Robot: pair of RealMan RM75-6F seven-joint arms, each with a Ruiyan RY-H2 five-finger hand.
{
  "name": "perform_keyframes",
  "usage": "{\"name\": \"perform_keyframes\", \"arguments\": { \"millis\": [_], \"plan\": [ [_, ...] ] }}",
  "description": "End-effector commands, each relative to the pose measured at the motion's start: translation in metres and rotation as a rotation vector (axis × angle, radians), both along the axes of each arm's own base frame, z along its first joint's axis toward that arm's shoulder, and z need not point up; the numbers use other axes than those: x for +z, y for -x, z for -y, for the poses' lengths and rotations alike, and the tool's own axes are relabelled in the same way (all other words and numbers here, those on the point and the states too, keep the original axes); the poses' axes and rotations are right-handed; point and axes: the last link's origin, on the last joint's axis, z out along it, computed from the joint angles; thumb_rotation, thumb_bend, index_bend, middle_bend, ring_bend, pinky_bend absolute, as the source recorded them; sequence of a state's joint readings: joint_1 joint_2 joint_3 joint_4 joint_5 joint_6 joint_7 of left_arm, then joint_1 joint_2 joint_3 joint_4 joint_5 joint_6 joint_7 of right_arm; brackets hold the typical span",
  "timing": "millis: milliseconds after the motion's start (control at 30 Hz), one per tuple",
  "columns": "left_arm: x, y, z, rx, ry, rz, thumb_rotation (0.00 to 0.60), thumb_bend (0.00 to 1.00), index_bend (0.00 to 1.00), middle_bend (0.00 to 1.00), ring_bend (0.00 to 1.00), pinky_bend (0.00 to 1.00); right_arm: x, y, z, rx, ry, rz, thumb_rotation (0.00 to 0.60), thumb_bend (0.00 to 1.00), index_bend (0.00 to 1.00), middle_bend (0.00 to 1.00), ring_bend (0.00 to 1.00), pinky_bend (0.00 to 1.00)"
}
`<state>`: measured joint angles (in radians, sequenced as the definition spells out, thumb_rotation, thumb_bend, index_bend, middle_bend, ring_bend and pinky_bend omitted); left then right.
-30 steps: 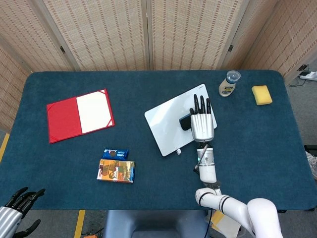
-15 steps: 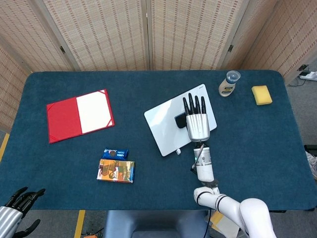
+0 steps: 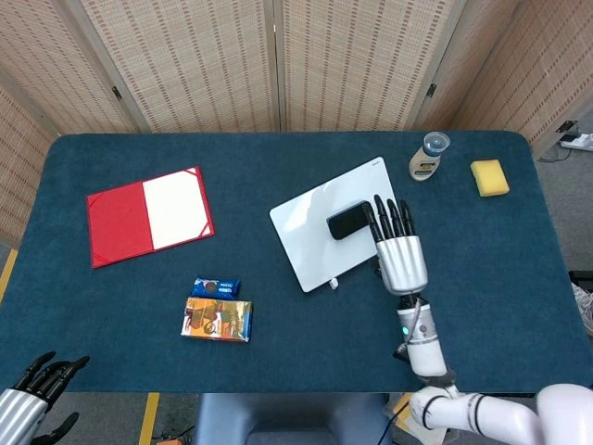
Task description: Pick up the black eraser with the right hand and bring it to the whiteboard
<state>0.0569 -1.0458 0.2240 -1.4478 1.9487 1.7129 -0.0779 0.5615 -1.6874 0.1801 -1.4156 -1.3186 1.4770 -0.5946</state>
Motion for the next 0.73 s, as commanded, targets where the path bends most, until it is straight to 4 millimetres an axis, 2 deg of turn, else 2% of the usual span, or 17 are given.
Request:
{"name": "perform_keyframes", "arguments": {
  "millis": [33,133,233,400,500,733],
  "plan": [
    [-0.002,-0.002,0.002,-0.011,0.0,-0.008,0.6,0.35,0.1,0.27,0.24,0.14,0.083,0.052,-0.107,-0.133,-0.16,-0.001,0.6,0.18,0.0,0.0,0.0,0.0],
    [-0.003,-0.005,0.005,-0.026,-0.006,-0.015,0.6,0.35,0.1,0.27,0.24,0.14,0.11,0.078,-0.153,-0.178,-0.204,0.011,0.6,0.19,0.0,0.0,0.0,0.0],
    [-0.003,-0.006,0.008,-0.035,-0.02,-0.016,0.6,0.35,0.1,0.27,0.24,0.14,0.126,0.103,-0.194,-0.207,-0.214,0.033,0.6,0.18,0.0,0.0,0.0,0.0],
    [-0.006,-0.007,0.013,-0.046,-0.032,-0.041,0.6,0.35,0.09,0.27,0.24,0.14,0.136,0.136,-0.239,-0.252,-0.221,0.011,0.6,0.18,0.0,0.0,0.0,0.0],
    [-0.006,-0.01,0.013,-0.072,-0.04,-0.039,0.6,0.35,0.09,0.27,0.23,0.14,0.141,0.138,-0.249,-0.25,-0.241,-0.012,0.6,0.18,0.0,0.0,0.0,0.0],
    [-0.003,-0.008,0.016,-0.069,-0.051,-0.032,0.6,0.35,0.08,0.27,0.23,0.14,0.146,0.135,-0.251,-0.228,-0.233,0.027,0.6,0.18,0.0,0.0,0.0,0.0]
  ]
}}
